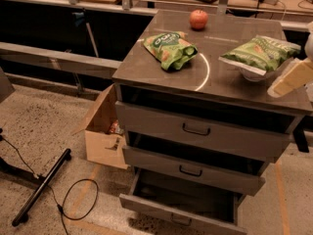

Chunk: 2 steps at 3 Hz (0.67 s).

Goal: Pick green jalapeno chip bag from white bowl and place on counter

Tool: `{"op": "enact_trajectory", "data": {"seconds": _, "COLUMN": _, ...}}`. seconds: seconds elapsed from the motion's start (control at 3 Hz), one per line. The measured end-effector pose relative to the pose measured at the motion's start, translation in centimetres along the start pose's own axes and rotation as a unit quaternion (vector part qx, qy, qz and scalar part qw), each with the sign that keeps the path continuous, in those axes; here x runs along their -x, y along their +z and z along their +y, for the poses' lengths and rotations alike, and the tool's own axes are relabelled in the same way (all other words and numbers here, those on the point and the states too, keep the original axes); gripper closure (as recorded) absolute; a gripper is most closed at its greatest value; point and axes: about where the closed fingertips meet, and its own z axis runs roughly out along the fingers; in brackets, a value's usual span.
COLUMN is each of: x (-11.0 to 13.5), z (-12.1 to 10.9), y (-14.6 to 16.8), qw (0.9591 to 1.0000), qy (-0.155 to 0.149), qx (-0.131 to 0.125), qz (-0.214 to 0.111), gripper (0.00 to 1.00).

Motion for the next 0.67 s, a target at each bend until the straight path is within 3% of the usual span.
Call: {"op": "enact_trajectory", "data": {"seconds": 0.67, "x": 1.4, "z": -0.2, "y": 3.9, "qw": 0.9993, "qy": -0.016, "qx": -0.007, "qz": -0.032, "gripper": 0.0}}
